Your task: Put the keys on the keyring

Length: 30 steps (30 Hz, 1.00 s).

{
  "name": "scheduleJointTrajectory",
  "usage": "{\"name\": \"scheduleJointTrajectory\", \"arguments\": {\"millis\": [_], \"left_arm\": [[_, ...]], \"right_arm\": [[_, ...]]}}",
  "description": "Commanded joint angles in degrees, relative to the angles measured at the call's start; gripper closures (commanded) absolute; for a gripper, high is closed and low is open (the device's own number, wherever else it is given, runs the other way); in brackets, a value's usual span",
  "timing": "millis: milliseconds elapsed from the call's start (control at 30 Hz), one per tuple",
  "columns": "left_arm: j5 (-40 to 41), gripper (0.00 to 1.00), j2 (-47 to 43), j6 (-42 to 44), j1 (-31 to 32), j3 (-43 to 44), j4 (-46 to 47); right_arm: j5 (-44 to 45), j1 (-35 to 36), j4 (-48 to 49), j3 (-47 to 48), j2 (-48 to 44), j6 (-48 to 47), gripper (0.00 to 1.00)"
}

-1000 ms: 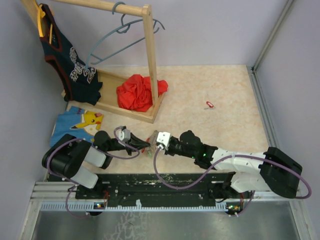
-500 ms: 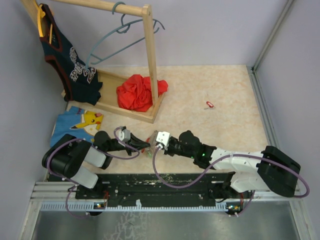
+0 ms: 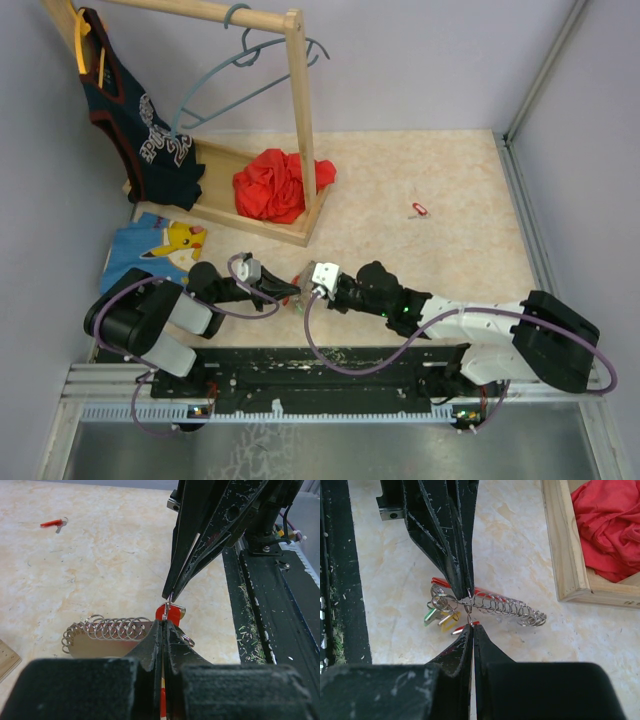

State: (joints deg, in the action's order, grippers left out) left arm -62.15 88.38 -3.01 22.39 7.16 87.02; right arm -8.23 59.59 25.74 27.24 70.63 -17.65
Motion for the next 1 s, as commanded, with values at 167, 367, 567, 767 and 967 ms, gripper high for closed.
{"name": "scheduleJointTrajectory", "arguments": {"millis": [167, 367, 567, 767, 967], "left_arm": [[-0.6, 0.99, 0.3, -0.2, -0.2, -0.4, 15.5], [-0.7, 0.99, 0.3, -0.2, -0.2, -0.4, 15.5], [-0.7, 0.99, 0.3, -0.3, -0.2, -0.3, 15.5], [-0.9, 0.99, 0.5, -0.3, -0.2, -0.3, 15.5], [-1.0, 0.99, 0.6, -0.4, -0.2, -0.1, 15.5]], "right_arm": [[-0.2, 0.7, 3.6, 2.1, 0.4, 1.8, 1.0], [0.6, 0.7, 4.0, 2.0, 0.3, 2.3, 1.0], [0.8, 0.7, 4.2, 2.0, 0.2, 2.5, 1.0], [0.4, 0.7, 4.5, 2.1, 0.2, 2.6, 1.0], [0.0, 0.7, 4.6, 2.2, 0.5, 2.9, 1.0]]}}
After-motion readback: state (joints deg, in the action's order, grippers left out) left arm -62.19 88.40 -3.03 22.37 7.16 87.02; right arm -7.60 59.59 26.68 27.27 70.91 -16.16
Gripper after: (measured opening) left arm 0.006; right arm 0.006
